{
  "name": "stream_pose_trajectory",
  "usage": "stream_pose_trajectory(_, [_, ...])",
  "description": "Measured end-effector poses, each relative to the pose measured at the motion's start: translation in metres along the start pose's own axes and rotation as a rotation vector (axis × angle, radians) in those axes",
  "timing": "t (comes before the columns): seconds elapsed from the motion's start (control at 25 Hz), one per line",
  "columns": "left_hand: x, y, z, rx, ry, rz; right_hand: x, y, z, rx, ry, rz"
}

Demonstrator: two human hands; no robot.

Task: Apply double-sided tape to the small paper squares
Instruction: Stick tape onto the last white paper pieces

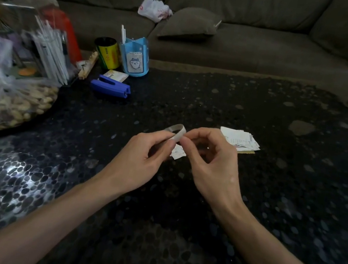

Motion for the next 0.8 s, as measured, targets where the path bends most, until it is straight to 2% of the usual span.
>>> stream_pose_trajectory(0.2, [-0.001, -0.002, 0.002, 0.022, 0.014, 0.017, 0.006, -0.003, -0.003, -0.089, 0.059, -0.049])
stream_pose_trajectory(0.28, [0.000, -0.002, 0.002, 0.014, 0.018, 0.021, 0.005, -0.001, -0.001, -0.005, 0.071, -0.010])
stream_pose_trajectory(0.48, [0.001, 0.000, 0.003, -0.031, 0.000, 0.032, 0.007, -0.001, -0.001, 0.284, 0.046, 0.217])
stream_pose_trajectory(0.56, [0.003, 0.001, 0.004, -0.054, -0.030, 0.038, 0.005, -0.003, 0.001, 0.230, 0.026, 0.171])
stream_pose_trajectory(0.68, [0.002, 0.004, 0.005, -0.064, -0.028, 0.033, -0.004, -0.002, 0.006, 0.024, -0.031, -0.009])
stream_pose_trajectory(0.8, [0.000, 0.000, 0.006, -0.050, 0.008, 0.028, -0.003, -0.002, 0.005, -0.042, 0.027, -0.060])
Point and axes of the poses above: each hand's wrist, its own x-axis away from the middle knuckle, its own z-axis out of the back of the hand, y = z × x, the point moved 1 cm from there along -x, towards the middle knuckle, and after that the axes turned 1 degree about -z, right-handed, at the moved point
